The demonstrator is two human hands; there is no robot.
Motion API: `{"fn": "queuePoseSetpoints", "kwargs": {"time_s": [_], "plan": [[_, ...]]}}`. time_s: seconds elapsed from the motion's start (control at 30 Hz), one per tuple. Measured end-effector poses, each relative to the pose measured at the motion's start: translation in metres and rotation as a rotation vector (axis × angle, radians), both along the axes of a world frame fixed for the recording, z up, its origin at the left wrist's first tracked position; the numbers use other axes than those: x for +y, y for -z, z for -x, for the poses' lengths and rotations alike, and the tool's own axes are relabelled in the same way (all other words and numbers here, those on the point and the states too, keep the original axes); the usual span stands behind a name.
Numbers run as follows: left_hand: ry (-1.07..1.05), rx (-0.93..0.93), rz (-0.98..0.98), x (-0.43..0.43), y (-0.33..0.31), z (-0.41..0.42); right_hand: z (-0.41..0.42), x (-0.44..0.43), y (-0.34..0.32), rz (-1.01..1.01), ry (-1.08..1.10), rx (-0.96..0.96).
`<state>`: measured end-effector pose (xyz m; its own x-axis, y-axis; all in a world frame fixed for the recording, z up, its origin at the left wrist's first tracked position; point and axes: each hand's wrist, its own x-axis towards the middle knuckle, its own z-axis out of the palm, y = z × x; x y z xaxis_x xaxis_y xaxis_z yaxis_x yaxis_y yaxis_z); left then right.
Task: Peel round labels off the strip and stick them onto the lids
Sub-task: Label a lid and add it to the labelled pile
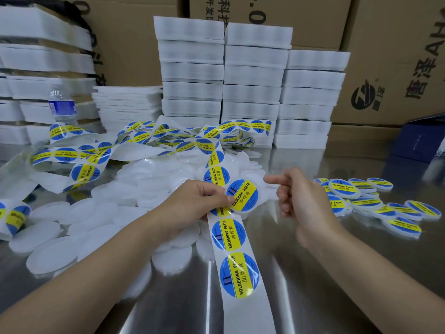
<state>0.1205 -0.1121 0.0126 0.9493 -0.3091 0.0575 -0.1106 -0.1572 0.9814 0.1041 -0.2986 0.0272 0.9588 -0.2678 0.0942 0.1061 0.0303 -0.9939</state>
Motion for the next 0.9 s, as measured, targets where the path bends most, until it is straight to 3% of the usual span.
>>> {"fn": "queuePoseSetpoints", "kwargs": {"time_s": [0.1, 0.27, 0.67, 0.9], "plan": [[-0.004, 0.013, 0.009, 0.000, -0.001, 0.001, 0.001, 0.000, -0.002, 0.110, -0.012, -0.050], [0.048, -0.004, 0.051, -0.003, -0.004, 0.005, 0.007, 0.009, 0.016, 0.817, -0.045, -0.311], [0.145, -0.066, 0.030, 0.000, -0.002, 0.006, 0.002, 0.009, 0.023, 0.874, -0.110, -0.329], [0.132, -0.073, 0.002, 0.000, -0.003, 0.006, -0.003, 0.008, 0.024, 0.773, -0.127, -0.298]]}}
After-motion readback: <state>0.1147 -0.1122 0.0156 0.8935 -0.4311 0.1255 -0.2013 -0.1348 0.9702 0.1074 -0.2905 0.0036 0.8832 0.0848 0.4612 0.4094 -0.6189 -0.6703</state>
